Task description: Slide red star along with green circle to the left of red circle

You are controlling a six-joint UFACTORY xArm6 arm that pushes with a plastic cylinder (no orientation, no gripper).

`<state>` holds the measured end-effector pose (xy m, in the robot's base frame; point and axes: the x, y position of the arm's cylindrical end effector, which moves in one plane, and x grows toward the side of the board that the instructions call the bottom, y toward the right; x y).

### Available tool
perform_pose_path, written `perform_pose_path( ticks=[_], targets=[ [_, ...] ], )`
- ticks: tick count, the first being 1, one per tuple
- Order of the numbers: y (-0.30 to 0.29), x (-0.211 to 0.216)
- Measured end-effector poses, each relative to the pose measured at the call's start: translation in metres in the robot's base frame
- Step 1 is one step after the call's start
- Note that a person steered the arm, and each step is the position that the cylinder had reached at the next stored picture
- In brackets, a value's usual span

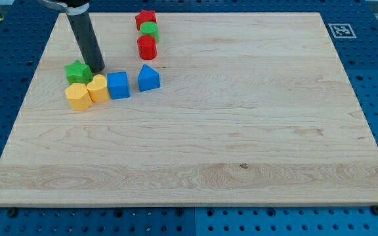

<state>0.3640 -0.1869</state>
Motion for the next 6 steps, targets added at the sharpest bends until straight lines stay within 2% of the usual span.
perform_pose_path(
  ticks=[3, 5, 6],
  targets=[
    [-0.014, 0.006],
    [-0.001, -0.062],
    [0.012, -0.11]
  ],
)
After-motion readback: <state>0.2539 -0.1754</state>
